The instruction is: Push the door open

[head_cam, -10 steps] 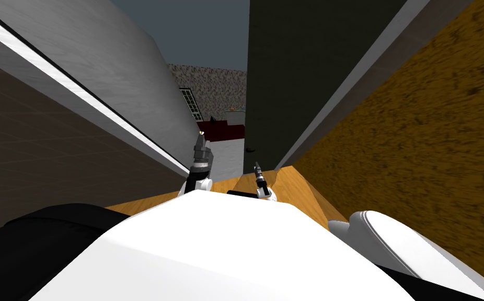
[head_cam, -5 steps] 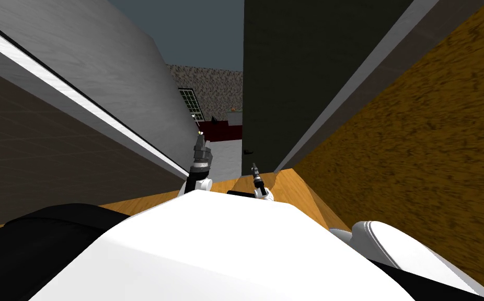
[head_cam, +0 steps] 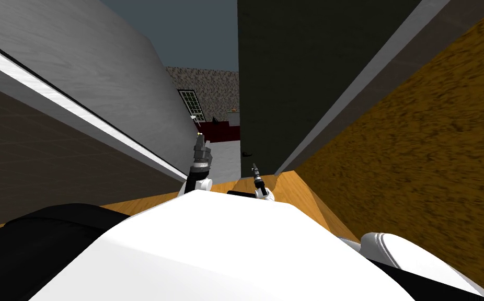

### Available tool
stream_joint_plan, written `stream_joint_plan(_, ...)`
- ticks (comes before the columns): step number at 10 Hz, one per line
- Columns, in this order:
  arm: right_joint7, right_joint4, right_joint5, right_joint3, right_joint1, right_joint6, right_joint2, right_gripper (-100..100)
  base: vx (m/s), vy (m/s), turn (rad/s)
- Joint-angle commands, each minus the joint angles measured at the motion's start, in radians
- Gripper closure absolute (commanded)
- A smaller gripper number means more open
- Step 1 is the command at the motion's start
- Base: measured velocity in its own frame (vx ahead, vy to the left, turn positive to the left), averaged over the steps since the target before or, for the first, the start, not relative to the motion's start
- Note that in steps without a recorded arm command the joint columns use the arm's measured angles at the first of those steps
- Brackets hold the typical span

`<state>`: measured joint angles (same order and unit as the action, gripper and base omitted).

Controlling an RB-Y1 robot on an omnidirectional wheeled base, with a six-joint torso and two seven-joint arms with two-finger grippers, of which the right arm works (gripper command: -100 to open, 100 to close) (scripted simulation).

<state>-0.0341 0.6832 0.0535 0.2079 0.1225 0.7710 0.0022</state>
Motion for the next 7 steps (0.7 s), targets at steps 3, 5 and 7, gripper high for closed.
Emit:
stream_joint_plan(3, 0.003, -0.015, -0.005, -0.008, 0.008, 0.008, -0.024, -100, 0.173, 0.058, 0.023)
stream_joint_plan(5, 0.003, -0.018, -0.008, -0.012, 0.01, 0.008, -0.025, -100, 0.208, 0.055, 0.027)
stream_joint_plan(7, 0.003, -0.021, -0.01, -0.016, 0.013, 0.009, -0.013, -100, 0.196, 0.071, 0.027)
